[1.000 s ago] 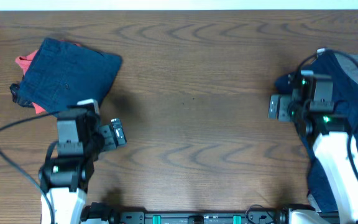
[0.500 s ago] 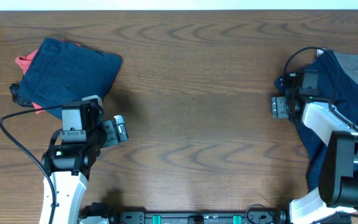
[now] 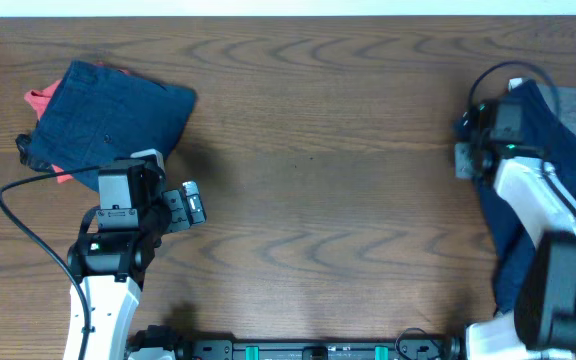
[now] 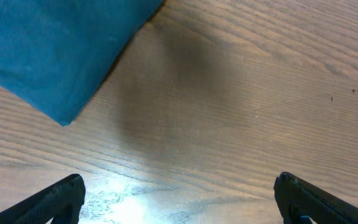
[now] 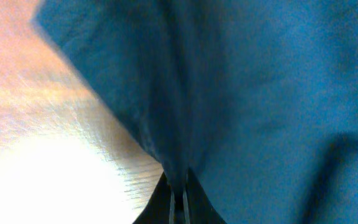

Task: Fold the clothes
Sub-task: 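Reach the right gripper into the navy clothing pile and grasp it, then drag the navy shorts with the right gripper toward table center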

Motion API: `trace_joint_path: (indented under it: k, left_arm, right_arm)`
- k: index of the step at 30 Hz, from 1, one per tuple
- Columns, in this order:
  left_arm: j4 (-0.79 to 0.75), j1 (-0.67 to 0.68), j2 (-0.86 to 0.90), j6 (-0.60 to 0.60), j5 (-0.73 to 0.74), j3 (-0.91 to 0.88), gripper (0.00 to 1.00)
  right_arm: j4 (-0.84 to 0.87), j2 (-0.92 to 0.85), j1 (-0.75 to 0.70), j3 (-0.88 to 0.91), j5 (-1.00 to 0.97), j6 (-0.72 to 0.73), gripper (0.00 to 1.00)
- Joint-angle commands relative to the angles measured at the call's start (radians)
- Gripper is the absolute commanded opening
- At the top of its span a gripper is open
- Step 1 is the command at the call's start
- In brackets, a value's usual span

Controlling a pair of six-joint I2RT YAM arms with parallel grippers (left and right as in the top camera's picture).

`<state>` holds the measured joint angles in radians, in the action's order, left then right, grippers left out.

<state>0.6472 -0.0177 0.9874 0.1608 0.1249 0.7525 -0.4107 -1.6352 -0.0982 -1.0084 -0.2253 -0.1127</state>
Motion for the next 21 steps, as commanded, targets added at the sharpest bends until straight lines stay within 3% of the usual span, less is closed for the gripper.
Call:
trace_joint_path:
  k: [1, 4, 10, 15, 21]
  left_arm:
    - [-0.001, -0.003, 0.000, 0.010, 0.003, 0.024, 0.98]
    - [-0.001, -0.003, 0.000, 0.010, 0.003, 0.024, 0.98]
    - [-0.001, -0.003, 0.000, 0.010, 0.003, 0.024, 0.98]
    - [-0.001, -0.003, 0.000, 0.010, 0.003, 0.024, 0.98]
    - [-0.001, -0.003, 0.000, 0.010, 0.003, 0.024, 0.98]
  right_arm:
    - [-0.020, 0.180, -0.006, -0.137, -0.008, 0.030, 0.01]
    - [-0.059, 0.278, -0.006, -0.182, 0.032, 0.030, 0.01]
    - [-0.166, 0.388, -0.004, -0.187, 0.308, 0.030, 0.01]
    - [-0.070, 0.407, 0.027, -0.187, 0.581, 0.030, 0.01]
    - [-0.006, 0.393, 0.066, -0.187, 0.544, 0.037, 0.01]
